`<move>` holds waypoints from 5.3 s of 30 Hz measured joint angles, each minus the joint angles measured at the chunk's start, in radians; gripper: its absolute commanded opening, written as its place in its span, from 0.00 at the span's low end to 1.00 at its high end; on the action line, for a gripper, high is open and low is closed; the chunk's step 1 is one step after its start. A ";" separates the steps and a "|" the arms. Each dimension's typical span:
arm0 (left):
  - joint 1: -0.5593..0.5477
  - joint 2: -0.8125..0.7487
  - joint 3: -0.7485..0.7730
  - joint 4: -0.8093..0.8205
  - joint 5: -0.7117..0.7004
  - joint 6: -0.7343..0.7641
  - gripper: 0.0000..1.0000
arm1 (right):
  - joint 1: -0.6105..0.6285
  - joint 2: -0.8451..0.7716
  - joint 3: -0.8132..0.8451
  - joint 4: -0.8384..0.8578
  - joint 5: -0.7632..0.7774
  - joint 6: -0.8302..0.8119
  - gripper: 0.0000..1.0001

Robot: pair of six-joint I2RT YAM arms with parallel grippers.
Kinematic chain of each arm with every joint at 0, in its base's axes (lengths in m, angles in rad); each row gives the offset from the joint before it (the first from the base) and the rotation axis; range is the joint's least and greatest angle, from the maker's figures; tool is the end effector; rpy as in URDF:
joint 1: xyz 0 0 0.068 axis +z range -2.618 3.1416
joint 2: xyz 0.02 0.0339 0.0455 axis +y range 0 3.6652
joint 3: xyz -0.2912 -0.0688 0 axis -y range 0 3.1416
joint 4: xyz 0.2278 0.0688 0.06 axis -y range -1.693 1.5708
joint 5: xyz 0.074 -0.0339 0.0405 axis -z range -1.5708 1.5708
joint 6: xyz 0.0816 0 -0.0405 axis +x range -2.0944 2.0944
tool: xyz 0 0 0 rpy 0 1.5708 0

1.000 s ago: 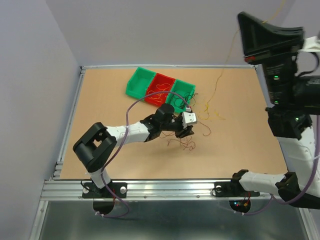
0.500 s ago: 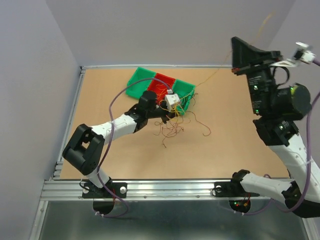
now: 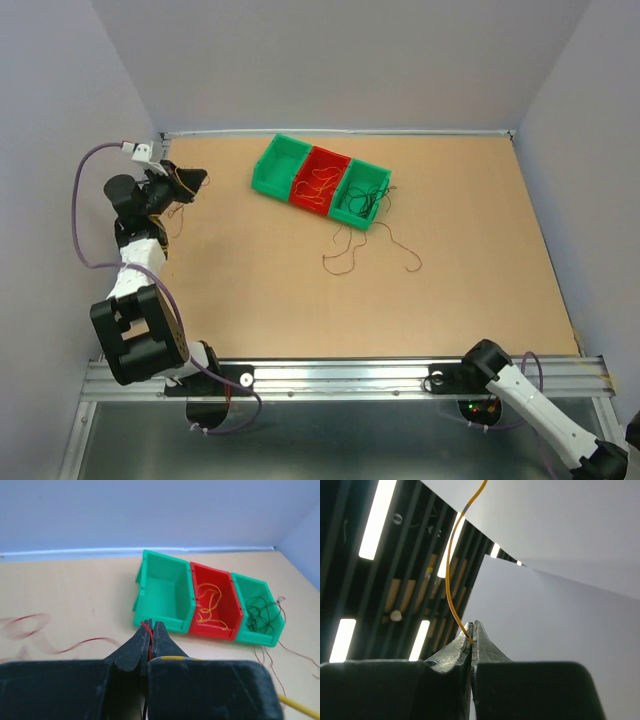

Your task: Untangle the cables

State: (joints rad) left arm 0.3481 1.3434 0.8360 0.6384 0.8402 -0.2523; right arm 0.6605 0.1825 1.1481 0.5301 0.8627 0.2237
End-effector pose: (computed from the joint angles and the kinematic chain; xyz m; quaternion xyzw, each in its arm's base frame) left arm 0.3121 0.0486 0.3557 0.1149 0.6657 -0.2357 0.6986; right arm -0.1014 -0.1573 0.5145 0.4005 0.1238 0.3742 0.8272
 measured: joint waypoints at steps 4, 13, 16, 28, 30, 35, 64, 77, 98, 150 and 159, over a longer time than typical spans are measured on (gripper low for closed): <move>-0.045 0.067 -0.010 -0.019 0.119 0.002 0.00 | 0.000 -0.035 0.008 0.042 -0.001 0.003 0.01; -0.362 -0.023 -0.010 -0.261 0.090 0.264 0.00 | 0.000 0.354 0.121 -0.184 -0.214 0.057 0.01; -0.479 -0.113 -0.012 -0.300 0.071 0.365 0.00 | 0.000 0.480 0.122 -0.266 -0.294 0.072 0.01; -0.966 -0.093 -0.019 -0.494 -0.366 0.705 0.70 | 0.000 0.715 0.134 -0.394 -0.542 0.118 0.00; -0.981 -0.056 -0.018 -0.515 -0.486 0.724 0.71 | 0.000 0.736 0.143 -0.399 -0.573 0.125 0.01; -0.976 -0.030 0.005 -0.593 -0.666 0.756 0.73 | 0.000 0.785 0.147 -0.418 -0.633 0.136 0.01; -0.949 -0.145 0.150 -0.270 -0.272 0.741 0.99 | 0.000 0.999 0.147 -0.417 -0.798 0.139 0.00; -0.958 -0.127 -0.076 0.042 -0.106 0.547 0.99 | 0.000 0.990 0.147 -0.386 -0.918 0.183 0.01; -0.962 0.004 -0.065 0.098 -0.325 0.493 0.89 | 0.000 1.020 0.147 -0.337 -1.044 0.267 0.01; -0.628 0.123 0.063 0.176 -0.275 0.124 0.00 | 0.010 1.168 -0.440 -0.275 -0.750 0.359 0.75; -0.628 0.372 0.303 0.090 -0.289 0.165 0.00 | 0.008 0.962 -0.533 -0.220 -0.620 0.356 0.77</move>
State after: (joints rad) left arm -0.2794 1.7149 1.1385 0.7288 0.5510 -0.0872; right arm 0.6689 1.1450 0.6147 0.3096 0.2424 0.5793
